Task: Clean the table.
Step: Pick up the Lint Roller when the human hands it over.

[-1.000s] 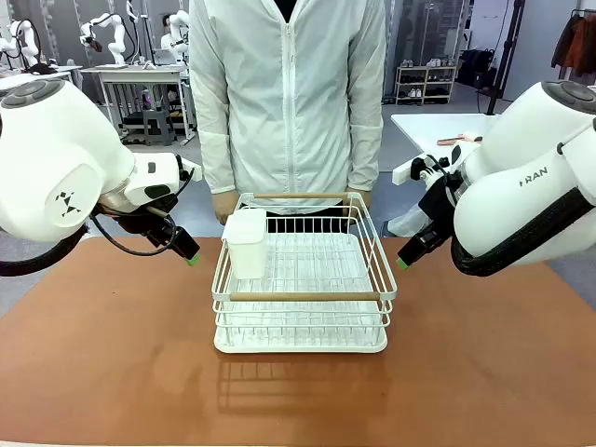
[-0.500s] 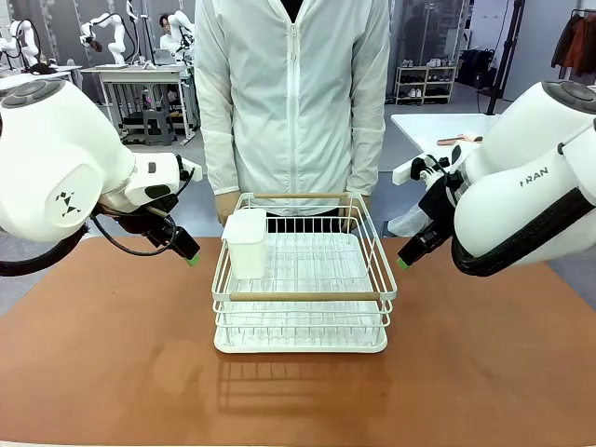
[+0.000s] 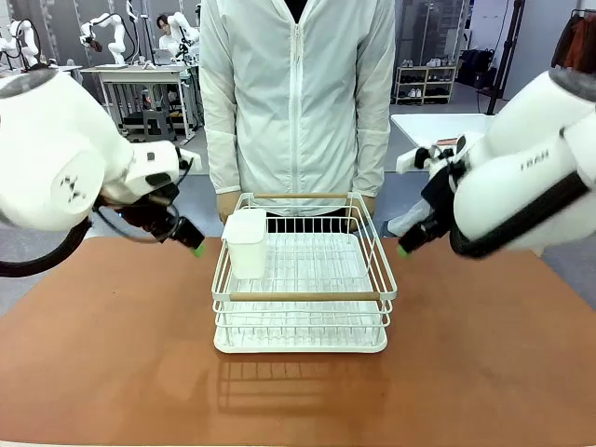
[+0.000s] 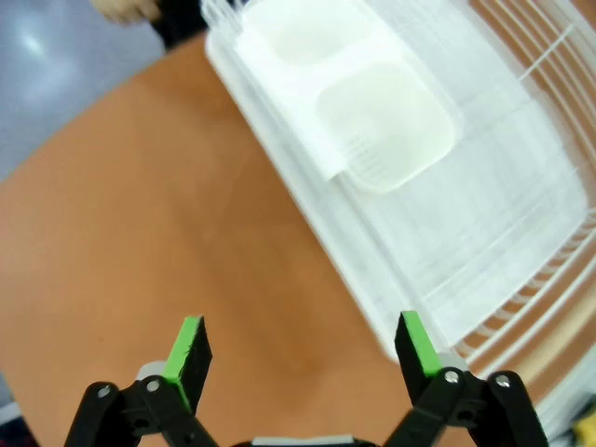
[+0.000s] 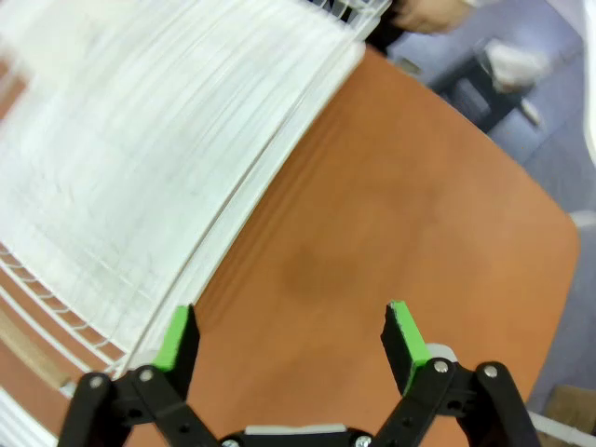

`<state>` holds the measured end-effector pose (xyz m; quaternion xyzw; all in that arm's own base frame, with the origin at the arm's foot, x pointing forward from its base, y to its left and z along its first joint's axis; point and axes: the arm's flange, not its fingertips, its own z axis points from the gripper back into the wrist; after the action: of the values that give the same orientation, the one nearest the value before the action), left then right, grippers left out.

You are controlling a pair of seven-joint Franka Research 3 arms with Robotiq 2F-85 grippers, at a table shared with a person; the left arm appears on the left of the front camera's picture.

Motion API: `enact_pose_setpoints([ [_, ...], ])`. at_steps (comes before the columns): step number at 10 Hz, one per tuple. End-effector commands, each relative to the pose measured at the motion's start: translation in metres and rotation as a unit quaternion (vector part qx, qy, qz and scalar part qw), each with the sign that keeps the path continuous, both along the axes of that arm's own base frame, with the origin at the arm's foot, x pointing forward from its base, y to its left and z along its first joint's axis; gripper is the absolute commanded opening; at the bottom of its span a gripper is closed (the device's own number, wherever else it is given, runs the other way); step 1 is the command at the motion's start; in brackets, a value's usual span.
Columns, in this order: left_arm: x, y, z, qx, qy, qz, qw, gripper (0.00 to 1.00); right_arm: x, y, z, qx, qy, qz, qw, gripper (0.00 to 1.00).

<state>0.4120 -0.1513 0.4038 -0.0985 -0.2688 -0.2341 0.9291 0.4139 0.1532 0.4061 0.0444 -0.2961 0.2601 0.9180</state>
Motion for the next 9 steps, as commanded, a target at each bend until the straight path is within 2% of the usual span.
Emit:
enact_pose_setpoints([
  [1, 0.02, 0.07, 0.068, -0.152, 0.035, 0.07, 0.985, 1.0, 0.021, -0.047, 0.061, 0.13, 0.046, -0.078, 0.987, 1.0],
  [2, 0.015, 0.118, 0.096, -0.263, 0.097, 0.085, 0.956, 1.0, 0.025, -0.086, 0.082, 0.236, 0.096, -0.127, 0.959, 1.0],
  [3, 0.007, 0.161, 0.111, -0.339, 0.127, 0.093, 0.927, 1.0, 0.027, -0.124, 0.09, 0.316, 0.169, -0.178, 0.916, 1.0],
  [4, -0.003, 0.204, 0.12, -0.422, 0.143, 0.117, 0.888, 1.0, 0.025, -0.166, 0.098, 0.384, 0.201, -0.216, 0.875, 1.0],
  [5, -0.016, 0.244, 0.125, -0.468, 0.129, 0.155, 0.86, 1.0, 0.017, -0.206, 0.105, 0.42, 0.195, -0.258, 0.848, 1.0],
  [6, -0.036, 0.289, 0.13, -0.496, 0.117, 0.18, 0.842, 1.0, 0.009, -0.249, 0.107, 0.438, 0.198, -0.272, 0.834, 1.0],
  [7, -0.054, 0.329, 0.134, -0.508, 0.114, 0.188, 0.833, 1.0, 0.003, -0.29, 0.105, 0.476, 0.212, -0.269, 0.811, 1.0],
  [9, -0.089, 0.393, 0.123, -0.544, 0.121, 0.245, 0.793, 1.0, -0.02, -0.359, 0.081, 0.542, 0.221, -0.264, 0.767, 1.0],
])
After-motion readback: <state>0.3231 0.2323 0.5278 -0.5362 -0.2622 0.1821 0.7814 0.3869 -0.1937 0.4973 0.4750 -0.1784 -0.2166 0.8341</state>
